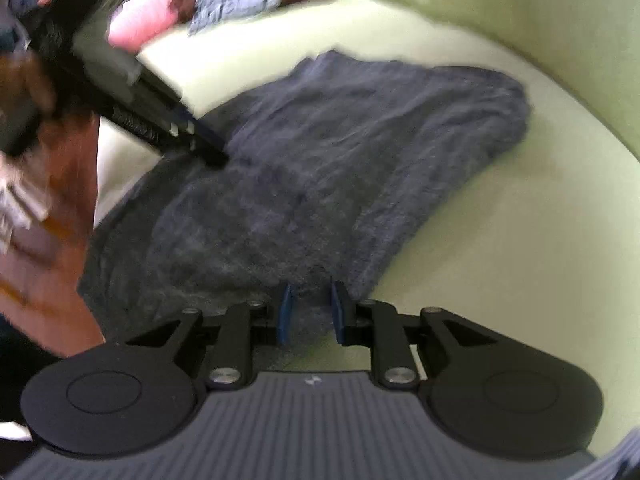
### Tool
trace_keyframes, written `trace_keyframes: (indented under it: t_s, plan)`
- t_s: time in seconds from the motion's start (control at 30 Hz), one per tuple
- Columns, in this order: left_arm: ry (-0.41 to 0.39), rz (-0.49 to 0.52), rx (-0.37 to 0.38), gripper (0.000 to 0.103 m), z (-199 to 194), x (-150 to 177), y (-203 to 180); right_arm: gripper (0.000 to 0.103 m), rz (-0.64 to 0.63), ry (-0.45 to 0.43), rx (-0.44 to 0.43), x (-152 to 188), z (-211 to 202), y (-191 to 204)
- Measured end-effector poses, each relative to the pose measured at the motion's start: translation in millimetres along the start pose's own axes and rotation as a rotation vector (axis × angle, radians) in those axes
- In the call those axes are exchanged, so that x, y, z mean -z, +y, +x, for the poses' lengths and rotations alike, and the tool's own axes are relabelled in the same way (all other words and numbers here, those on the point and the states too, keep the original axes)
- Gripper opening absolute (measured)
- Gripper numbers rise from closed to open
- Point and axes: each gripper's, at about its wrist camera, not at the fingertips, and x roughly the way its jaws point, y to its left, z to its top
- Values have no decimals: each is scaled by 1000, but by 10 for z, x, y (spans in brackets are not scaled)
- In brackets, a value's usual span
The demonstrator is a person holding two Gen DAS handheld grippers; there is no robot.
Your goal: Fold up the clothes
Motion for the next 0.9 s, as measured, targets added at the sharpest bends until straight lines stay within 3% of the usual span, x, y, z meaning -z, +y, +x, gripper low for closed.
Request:
trace_keyframes:
  t_s: [0.1,0.23,0.3,0.37,0.43,0.57,0.7,0.77,0.9]
  plan:
    - [-50,28,35,25,-295,32,-76,19,16,-33,34,-19,-225,108]
    - [-46,127,84,27,-466,332,-266,20,29,-56,8,63,-399,341]
    - [-5,169,83,27,-398,507,-342,20,-3,-22,10,201,-370,529]
    - [33,225,31,29,-230,726,-351,21,-13,27,19,288,-236,580]
    - [13,239,27,30,-209,785,-321,22,-22,59,29,350,-137,612]
    - [-14,175,39,30,-344,753,-202,25,-93,-8,27,237,-333,771]
    - [-23,108,0,30,-489,849,-126,29,-253,-67,-49,199,-460,1167]
    - [-21,47,5,30,-533,898,-97,32,-343,-78,-100,206,-393,1381]
    - [-15,-61,11,30,-588,999,-22,29,-544,-70,-63,290,-67,1700]
